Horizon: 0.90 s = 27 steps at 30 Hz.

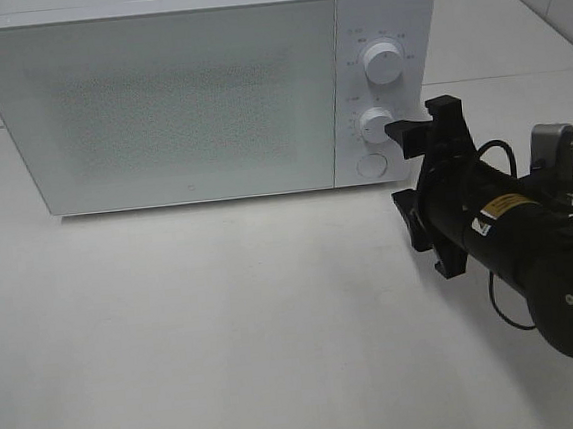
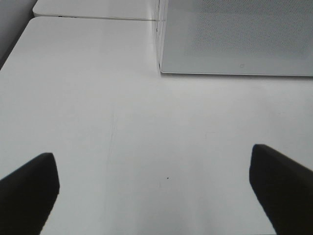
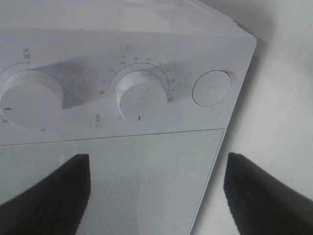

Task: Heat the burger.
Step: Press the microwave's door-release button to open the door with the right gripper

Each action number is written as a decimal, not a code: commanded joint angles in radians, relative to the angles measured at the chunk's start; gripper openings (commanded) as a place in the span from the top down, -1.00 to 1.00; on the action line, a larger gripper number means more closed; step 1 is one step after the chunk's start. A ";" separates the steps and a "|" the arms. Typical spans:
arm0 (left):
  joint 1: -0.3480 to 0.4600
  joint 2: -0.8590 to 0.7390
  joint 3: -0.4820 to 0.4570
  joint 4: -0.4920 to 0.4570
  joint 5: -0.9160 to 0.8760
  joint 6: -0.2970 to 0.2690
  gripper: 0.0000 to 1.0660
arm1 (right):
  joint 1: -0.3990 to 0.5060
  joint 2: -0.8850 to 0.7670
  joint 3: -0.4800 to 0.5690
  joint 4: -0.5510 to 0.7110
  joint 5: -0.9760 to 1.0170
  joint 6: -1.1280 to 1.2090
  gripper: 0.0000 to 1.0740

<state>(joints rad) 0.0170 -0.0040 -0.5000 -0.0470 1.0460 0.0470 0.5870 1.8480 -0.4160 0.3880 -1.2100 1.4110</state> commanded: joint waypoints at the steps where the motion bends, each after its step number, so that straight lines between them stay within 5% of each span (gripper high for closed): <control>1: 0.000 -0.026 0.003 -0.006 -0.009 -0.001 -0.84 | -0.001 -0.046 0.029 -0.037 -0.068 -0.018 -0.39; 16: 0.000 -0.026 0.003 -0.006 -0.009 -0.001 -0.84 | -0.001 -0.268 0.095 -0.163 0.226 -0.113 -0.39; 22: 0.000 -0.026 0.003 -0.006 -0.009 -0.001 -0.84 | -0.001 -0.361 0.093 -0.167 0.534 -0.349 -0.39; 27: 0.000 -0.026 0.003 -0.006 -0.009 -0.001 -0.84 | -0.001 -0.411 0.023 -0.074 0.883 -0.798 -0.39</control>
<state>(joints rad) 0.0170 -0.0040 -0.5000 -0.0470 1.0460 0.0470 0.5870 1.4590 -0.3530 0.2710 -0.4740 0.8500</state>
